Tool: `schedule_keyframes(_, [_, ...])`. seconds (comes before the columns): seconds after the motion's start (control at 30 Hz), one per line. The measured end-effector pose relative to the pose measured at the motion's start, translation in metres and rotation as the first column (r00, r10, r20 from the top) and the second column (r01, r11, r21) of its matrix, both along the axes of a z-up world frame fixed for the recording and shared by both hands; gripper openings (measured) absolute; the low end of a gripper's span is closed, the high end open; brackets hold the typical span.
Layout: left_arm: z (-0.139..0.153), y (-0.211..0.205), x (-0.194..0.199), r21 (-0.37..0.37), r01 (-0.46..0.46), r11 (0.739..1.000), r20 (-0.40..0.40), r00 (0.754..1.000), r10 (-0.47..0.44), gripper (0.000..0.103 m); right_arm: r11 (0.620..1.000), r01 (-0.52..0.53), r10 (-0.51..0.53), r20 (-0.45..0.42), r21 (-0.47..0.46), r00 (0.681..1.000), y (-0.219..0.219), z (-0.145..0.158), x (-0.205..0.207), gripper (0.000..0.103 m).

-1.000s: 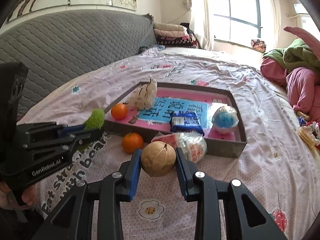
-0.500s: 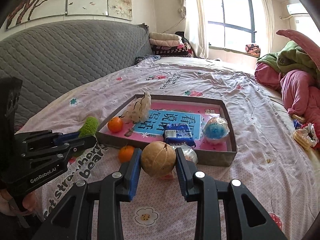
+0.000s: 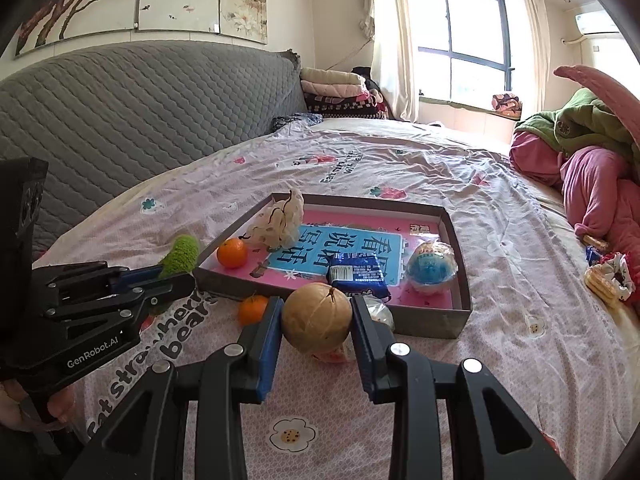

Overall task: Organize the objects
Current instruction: 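Lift the ring with left tool over the grey tray while right tool carries the brown fruit there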

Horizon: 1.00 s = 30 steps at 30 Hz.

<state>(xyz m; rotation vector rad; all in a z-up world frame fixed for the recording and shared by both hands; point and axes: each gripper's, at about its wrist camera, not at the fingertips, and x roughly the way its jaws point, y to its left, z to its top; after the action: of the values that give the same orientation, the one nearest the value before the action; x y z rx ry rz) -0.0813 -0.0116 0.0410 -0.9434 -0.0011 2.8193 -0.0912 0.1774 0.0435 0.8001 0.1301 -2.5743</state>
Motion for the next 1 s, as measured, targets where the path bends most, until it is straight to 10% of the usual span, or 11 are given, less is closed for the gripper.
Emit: schedule_keyframes(1.0, [0.020, 0.004, -0.028, 0.009, -0.003, 1.000, -0.036, 0.999, 0.003, 0.013, 1.000, 0.003, -0.002, -0.041, 0.021, 0.999, 0.005, 0.023, -0.031, 0.034])
